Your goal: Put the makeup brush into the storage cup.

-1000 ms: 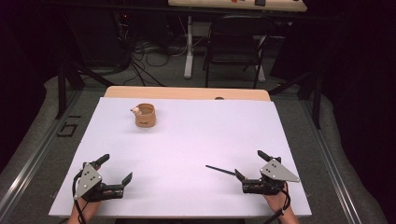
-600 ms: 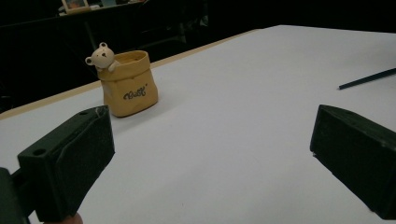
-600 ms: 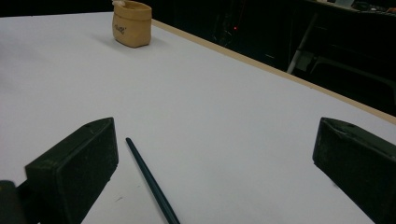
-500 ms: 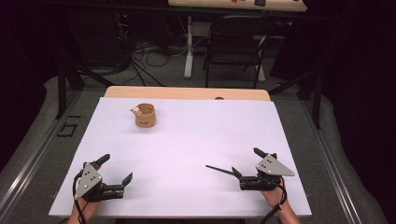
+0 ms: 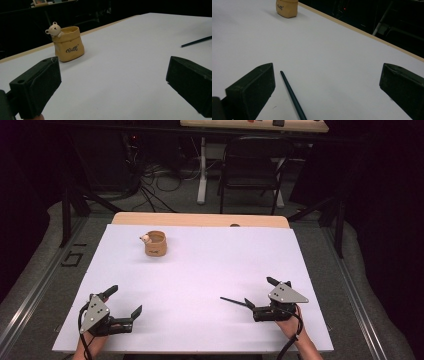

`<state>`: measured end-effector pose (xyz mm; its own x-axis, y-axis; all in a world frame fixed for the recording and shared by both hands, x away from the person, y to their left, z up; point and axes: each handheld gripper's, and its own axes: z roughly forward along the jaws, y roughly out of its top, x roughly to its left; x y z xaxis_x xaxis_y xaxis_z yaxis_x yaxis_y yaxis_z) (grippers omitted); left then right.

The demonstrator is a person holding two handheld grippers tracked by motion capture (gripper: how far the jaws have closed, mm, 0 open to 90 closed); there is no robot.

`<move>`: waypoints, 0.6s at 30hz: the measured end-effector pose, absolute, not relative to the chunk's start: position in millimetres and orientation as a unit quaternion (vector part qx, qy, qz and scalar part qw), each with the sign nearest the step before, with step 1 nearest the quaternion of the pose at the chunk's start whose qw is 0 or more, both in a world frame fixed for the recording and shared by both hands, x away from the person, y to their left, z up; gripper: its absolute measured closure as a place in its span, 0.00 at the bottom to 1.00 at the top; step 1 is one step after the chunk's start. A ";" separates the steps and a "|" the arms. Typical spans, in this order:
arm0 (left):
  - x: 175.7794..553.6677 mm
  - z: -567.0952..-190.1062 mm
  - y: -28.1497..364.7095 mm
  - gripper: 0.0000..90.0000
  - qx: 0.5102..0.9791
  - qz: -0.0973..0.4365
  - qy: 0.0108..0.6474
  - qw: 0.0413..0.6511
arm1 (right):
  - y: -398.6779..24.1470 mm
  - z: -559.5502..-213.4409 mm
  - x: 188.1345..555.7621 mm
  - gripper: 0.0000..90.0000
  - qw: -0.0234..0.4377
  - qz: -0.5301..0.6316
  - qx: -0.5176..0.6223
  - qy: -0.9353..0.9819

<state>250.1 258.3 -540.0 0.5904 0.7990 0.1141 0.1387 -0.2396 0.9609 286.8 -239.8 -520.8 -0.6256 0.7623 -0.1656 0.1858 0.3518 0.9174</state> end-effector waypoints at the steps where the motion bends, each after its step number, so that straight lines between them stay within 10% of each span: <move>1: 250.1 -540.0 258.3 0.00 0.721 0.315 0.325 0.524 | -239.2 -521.1 287.8 0.00 0.302 0.476 0.310 0.766; 18: 249.7 -539.9 258.5 0.00 0.721 0.314 0.324 0.526 | -234.7 -521.8 302.6 0.00 0.279 0.463 0.303 0.785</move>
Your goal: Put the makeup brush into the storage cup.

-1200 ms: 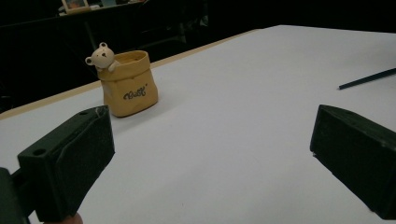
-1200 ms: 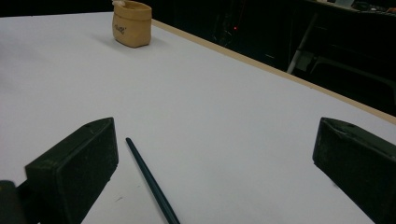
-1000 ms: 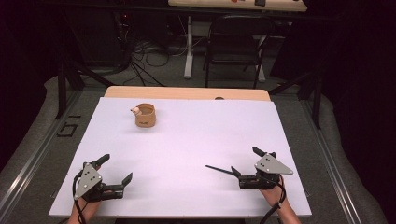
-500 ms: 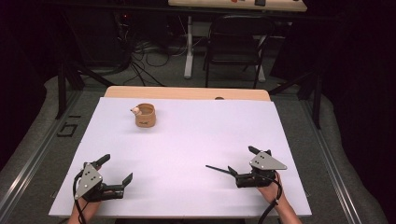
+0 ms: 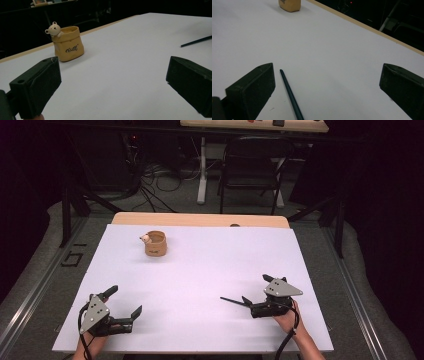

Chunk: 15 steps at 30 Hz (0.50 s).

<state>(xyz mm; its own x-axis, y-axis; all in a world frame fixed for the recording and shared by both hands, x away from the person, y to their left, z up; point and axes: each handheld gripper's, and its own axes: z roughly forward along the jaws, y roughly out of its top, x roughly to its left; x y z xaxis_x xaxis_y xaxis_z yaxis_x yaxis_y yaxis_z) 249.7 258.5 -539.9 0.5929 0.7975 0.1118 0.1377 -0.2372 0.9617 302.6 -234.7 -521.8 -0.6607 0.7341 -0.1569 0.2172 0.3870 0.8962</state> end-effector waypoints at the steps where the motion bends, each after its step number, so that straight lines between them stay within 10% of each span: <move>1: 249.4 -539.9 258.5 0.00 0.721 0.313 0.323 0.528 | -233.9 -521.4 304.4 0.00 0.277 0.460 0.302 0.788; 15: 249.5 -540.3 257.9 0.00 0.722 0.313 0.323 0.526 | -233.0 -520.2 317.5 0.00 0.222 0.426 0.287 0.829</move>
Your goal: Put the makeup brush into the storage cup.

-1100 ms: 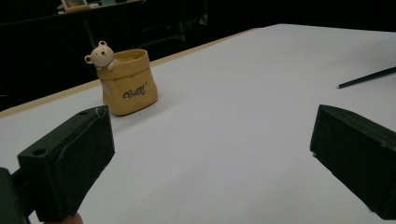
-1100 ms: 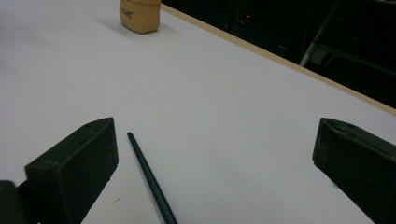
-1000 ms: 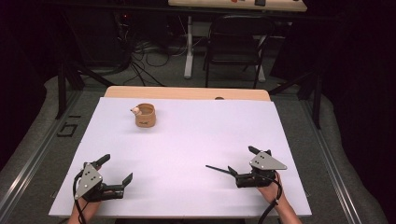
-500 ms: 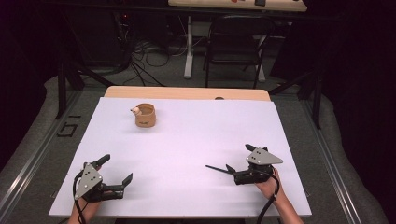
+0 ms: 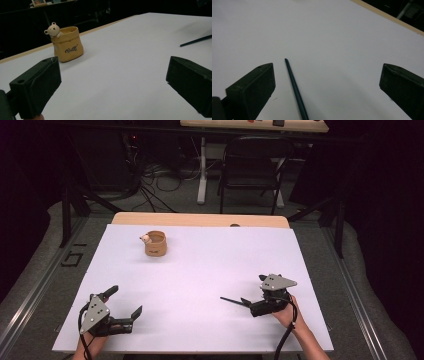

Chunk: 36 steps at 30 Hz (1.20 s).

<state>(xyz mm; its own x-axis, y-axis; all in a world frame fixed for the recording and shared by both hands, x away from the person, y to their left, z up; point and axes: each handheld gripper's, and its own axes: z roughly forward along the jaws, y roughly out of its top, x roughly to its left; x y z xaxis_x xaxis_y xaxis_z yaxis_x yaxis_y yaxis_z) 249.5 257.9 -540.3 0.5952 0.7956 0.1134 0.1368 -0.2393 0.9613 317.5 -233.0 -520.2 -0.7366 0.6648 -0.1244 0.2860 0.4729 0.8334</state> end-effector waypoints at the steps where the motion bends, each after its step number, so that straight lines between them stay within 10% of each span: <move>1: 249.6 -540.3 257.9 0.00 0.722 0.313 0.322 0.525 | -232.4 -520.3 318.3 0.00 0.223 0.424 0.284 0.830; 36: 249.3 -540.2 258.3 0.00 0.722 0.316 0.321 0.525 | -207.4 -504.5 342.7 0.00 0.138 0.252 0.221 0.932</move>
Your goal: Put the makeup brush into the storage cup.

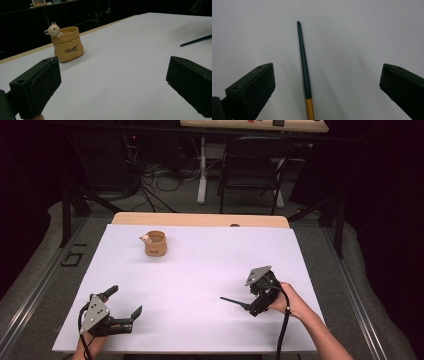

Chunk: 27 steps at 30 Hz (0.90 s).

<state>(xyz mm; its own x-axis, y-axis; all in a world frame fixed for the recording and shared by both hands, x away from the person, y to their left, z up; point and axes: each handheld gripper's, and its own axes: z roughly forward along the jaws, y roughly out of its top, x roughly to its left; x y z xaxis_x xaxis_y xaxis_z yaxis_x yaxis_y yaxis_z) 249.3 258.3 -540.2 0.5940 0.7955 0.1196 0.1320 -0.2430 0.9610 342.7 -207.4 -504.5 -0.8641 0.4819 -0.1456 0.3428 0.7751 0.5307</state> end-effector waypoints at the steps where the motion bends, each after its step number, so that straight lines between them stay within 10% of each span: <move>1: 249.4 -540.2 258.3 0.00 0.722 0.316 0.321 0.525 | -207.3 -504.2 343.3 0.00 0.137 0.247 0.219 0.934; 8: 249.4 -540.0 258.7 0.00 0.722 0.317 0.320 0.525 | -203.6 -505.2 343.9 0.00 0.120 0.213 0.210 0.947; 27: 248.3 -539.3 258.5 0.00 0.719 0.321 0.320 0.526 | -195.7 -508.9 344.7 0.43 0.087 0.130 0.173 0.972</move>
